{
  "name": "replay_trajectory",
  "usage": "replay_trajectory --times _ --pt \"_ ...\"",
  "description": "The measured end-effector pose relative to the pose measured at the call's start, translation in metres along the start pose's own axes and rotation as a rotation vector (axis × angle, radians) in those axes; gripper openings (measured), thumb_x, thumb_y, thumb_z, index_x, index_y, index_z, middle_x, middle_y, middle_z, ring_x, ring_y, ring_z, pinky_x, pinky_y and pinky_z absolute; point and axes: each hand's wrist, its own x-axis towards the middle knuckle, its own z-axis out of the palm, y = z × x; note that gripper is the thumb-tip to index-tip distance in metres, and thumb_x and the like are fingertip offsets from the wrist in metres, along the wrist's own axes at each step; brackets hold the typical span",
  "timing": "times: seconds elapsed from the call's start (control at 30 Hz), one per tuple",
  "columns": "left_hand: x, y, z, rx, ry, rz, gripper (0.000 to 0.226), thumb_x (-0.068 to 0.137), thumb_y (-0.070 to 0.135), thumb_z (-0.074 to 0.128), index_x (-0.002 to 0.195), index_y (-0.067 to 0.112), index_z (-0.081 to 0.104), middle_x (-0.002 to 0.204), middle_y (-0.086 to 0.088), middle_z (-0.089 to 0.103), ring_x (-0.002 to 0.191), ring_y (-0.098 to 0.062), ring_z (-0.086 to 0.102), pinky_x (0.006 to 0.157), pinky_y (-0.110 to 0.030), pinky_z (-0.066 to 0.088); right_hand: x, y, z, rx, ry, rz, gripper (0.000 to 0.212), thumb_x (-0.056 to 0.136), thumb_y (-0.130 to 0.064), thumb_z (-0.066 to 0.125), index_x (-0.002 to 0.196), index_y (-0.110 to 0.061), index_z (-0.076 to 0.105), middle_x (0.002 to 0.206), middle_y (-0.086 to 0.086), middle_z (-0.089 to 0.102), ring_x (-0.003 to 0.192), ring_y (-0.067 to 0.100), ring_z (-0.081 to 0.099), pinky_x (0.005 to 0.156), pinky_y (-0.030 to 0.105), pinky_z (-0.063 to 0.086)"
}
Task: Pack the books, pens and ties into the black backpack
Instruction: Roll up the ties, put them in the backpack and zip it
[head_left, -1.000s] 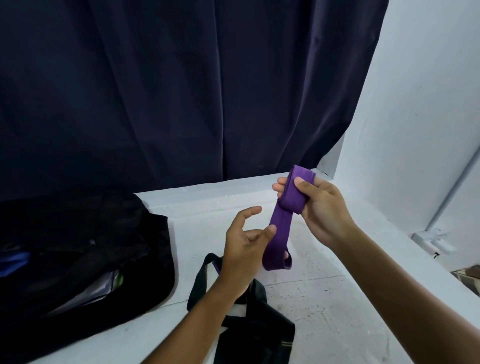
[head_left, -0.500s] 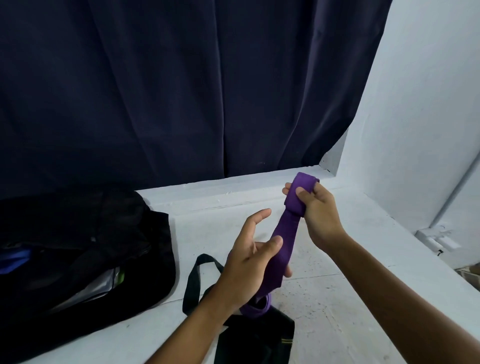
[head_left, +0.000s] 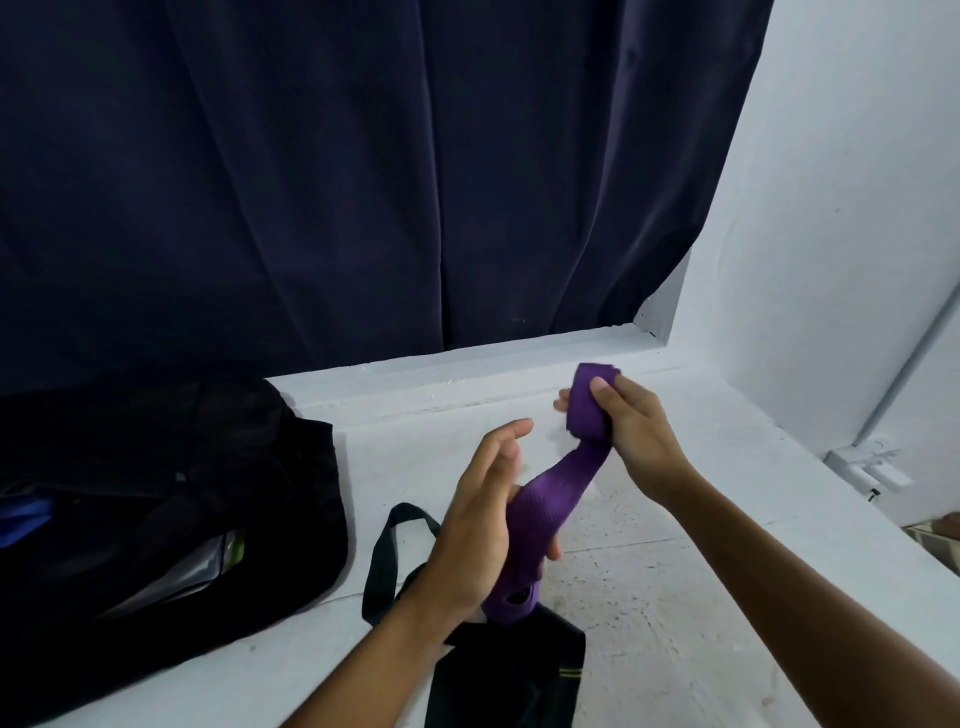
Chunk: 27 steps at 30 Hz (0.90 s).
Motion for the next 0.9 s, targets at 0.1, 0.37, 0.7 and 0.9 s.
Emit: replay_trajectory --times 0.1,0.37,0.7,0.9 --pt "0.011 0.019 -0.016 0.008 0.008 -0.061 0.068 0.082 0.067 0.022 0.130 0.028 0.050 0.051 -0.009 0.058 0.046 -0.021 0.055 0.052 -0.027 0.049 -0.012 -0.003 -0.007 -0.384 -0.370 0.054 0.074 0.092 -0.059 0.024 0.104 0.002 0.064 0.092 0.013 0.074 0.086 0.026 0.071 0.074 0.027 0.057" --pt "0.073 0.040 -0.082 0.374 -0.021 -0.187 0.069 0.096 0.066 0.017 0.107 0.018 0.065 0.049 -0.001 0.039 0.042 -0.011 0.032 0.047 -0.021 0.033 -0.026 -0.030 -0.030 -0.107 -1.018 0.303 0.038 0.089 -0.032 0.065 0.100 0.004 0.066 0.091 0.020 0.071 0.076 0.029 0.072 0.073 0.037 0.058" --pt "0.078 -0.026 -0.040 0.240 0.329 0.326 0.023 0.098 0.030 0.046 0.113 0.021 0.061 0.093 -0.002 0.072 0.090 -0.011 0.067 0.079 -0.020 0.050 -0.041 -0.077 -0.009 0.424 -0.540 0.386 0.036 0.086 -0.026 0.051 0.082 0.002 0.073 0.069 0.013 0.067 0.054 0.017 0.065 0.050 0.023 0.055" --pt "0.074 -0.019 0.006 -0.016 0.263 0.118 0.046 0.105 0.043 0.027 0.108 0.010 0.058 0.062 -0.014 0.060 0.055 -0.018 0.057 0.059 -0.031 0.049 -0.039 -0.099 -0.001 0.536 -0.477 0.261 0.037 0.087 -0.028 0.050 0.084 0.001 0.073 0.073 0.010 0.068 0.059 0.016 0.066 0.054 0.022 0.056"
